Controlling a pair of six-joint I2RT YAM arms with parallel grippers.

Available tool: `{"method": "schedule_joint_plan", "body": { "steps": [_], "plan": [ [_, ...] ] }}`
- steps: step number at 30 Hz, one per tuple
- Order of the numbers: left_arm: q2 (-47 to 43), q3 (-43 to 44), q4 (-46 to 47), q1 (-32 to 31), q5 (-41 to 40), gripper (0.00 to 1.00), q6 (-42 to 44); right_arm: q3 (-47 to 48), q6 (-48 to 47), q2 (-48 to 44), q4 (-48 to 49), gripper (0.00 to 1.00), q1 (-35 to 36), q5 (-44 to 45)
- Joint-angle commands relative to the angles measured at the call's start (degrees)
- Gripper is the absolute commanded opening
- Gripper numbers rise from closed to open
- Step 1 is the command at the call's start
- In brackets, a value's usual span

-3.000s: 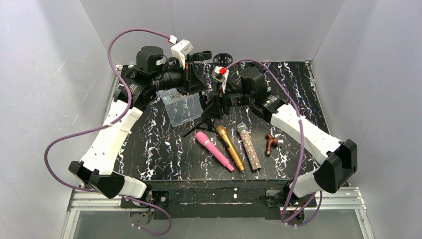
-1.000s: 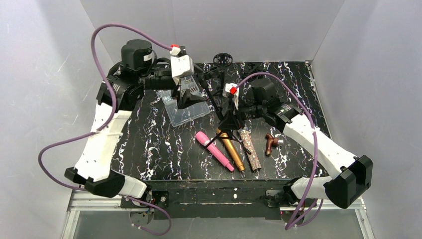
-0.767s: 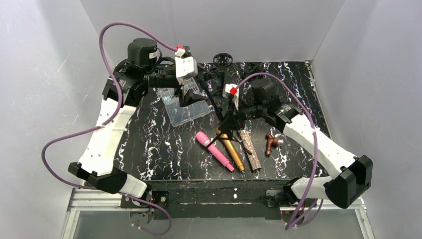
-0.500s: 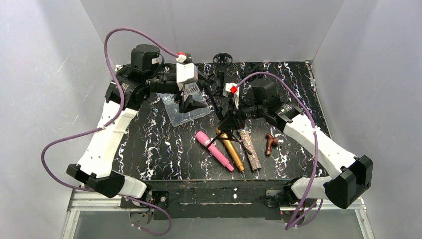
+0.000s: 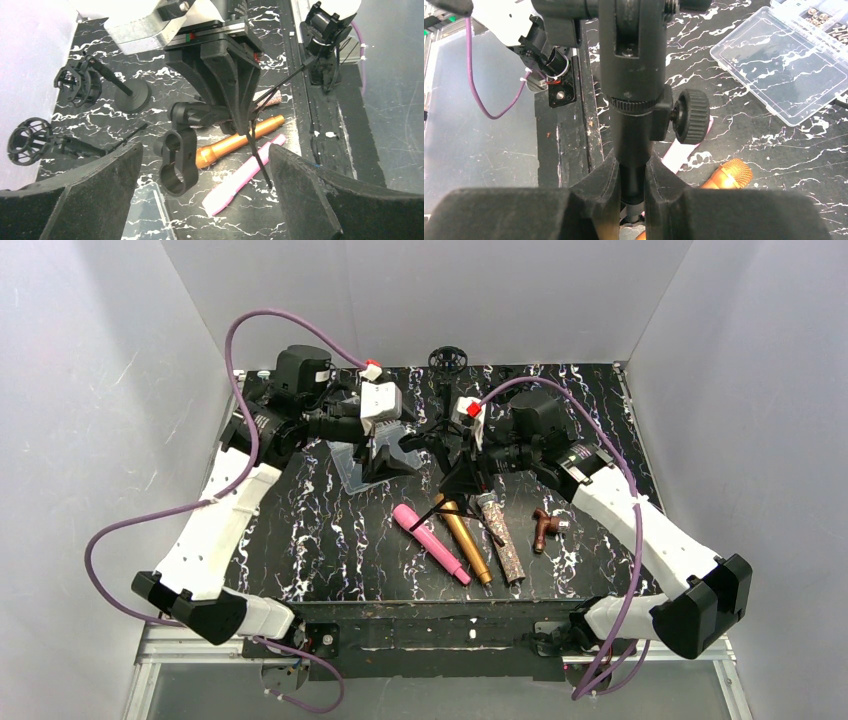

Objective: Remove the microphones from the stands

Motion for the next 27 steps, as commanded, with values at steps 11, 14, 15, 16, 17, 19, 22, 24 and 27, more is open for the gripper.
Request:
{"method": "schedule_joint_plan", "body": {
  "steps": [11,14,15,16,17,19,22,24,27],
  "plan": [
    [-1.27,3.59,0.45,-1.20,-10.67,0.98,-7.90,3.02,2.18,-4.83,4.89,0.01,-5.89,6.97],
    [-1.73,5.31,-0.04,-1.18,-16.35,0.98,-11.29,2.02,1.79,-7.69,4.74,0.01,-9.03,8.15],
    [-2.20,5.48,-0.03,-1.19,-18.04,0.98,-12.80,1.59,1.55,-8.65,4.65,0.01,-10.19,8.86],
    [-2.69,5.49,-0.07,-1.13,-19.97,0.98,-14.14,1.05,1.35,-9.67,4.68,0.01,-11.55,9.67],
    [-3.24,5.46,-0.41,-1.19,-21.06,0.98,-15.73,0.35,1.15,-10.59,4.71,0.01,-12.88,10.70],
    [-4.62,4.70,-1.20,-1.14,-22.31,0.98,-17.29,-0.85,0.74,-12.05,4.63,0.01,-16.00,13.84],
    [-7.05,2.59,-2.27,-1.22,-22.97,0.98,-18.12,-3.64,0.81,-13.97,5.69,0.01,-21.19,17.07],
    [-8.78,1.05,-2.88,-1.19,-23.97,0.98,-17.84,-5.82,1.22,-15.18,7.27,0.01,-24.17,19.72],
    [-9.98,0.32,-5.21,-1.19,-28.44,0.98,-19.20,-8.48,2.25,-16.08,9.64,0.01,-28.71,22.20]
  ]
}}
